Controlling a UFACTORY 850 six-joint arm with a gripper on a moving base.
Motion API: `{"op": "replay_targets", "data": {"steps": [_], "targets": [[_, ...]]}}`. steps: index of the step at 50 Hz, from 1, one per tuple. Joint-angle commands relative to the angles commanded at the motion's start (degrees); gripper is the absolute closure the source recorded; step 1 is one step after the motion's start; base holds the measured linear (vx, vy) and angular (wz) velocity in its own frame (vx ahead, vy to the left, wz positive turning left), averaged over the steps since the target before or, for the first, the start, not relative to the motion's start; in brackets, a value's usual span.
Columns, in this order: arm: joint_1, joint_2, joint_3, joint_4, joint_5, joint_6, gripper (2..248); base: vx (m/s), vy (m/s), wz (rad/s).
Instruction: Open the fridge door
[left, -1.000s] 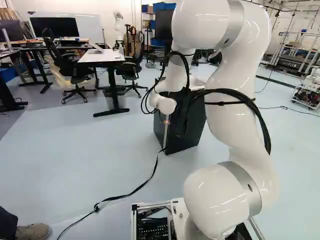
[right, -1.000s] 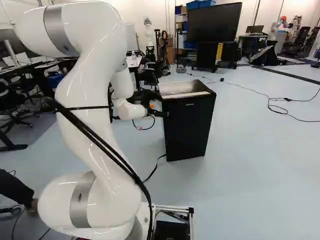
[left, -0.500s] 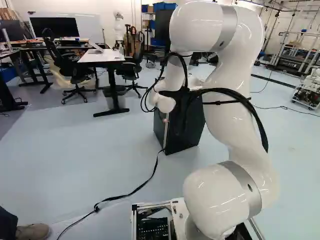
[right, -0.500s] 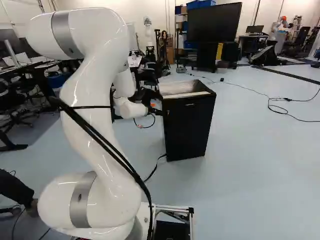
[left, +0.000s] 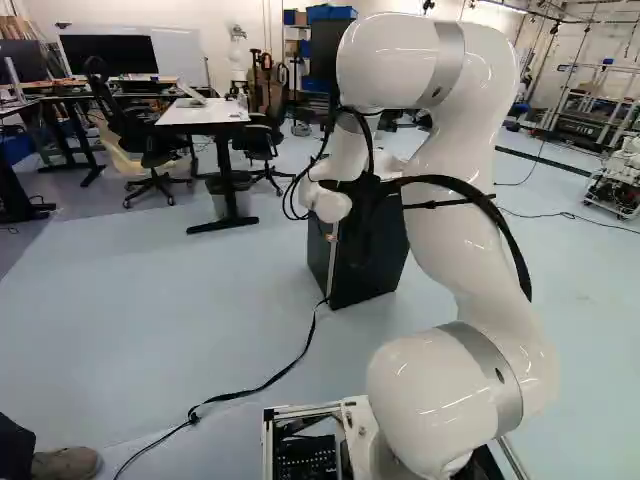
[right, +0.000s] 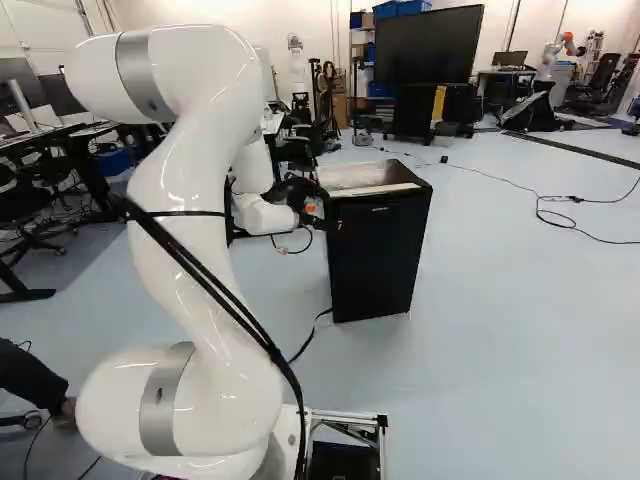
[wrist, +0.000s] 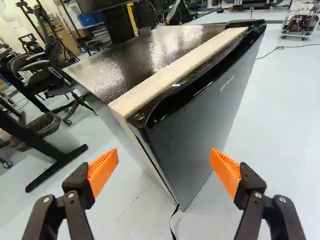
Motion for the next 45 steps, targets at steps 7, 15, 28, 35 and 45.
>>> {"op": "replay_targets", "data": {"steps": [7, 15, 28, 35, 45], "targets": [[-0.2, -0.3, -0.4, 0.7, 0.0, 0.0, 3, 0.000, 0.000, 0.000], [-0.4, -0.3, -0.5, 1.5, 0.0, 0.0, 3, 0.000, 0.000, 0.000], [-0.5, -0.4, -0.5, 2.5, 0.0, 0.0, 3, 0.000, 0.000, 0.000], [-0.5, -0.4, -0.6, 2.5, 0.0, 0.0, 3, 0.000, 0.000, 0.000], [-0.6, -0.9, -1.4, 2.5, 0.0, 0.0, 3, 0.000, 0.000, 0.000]]}}
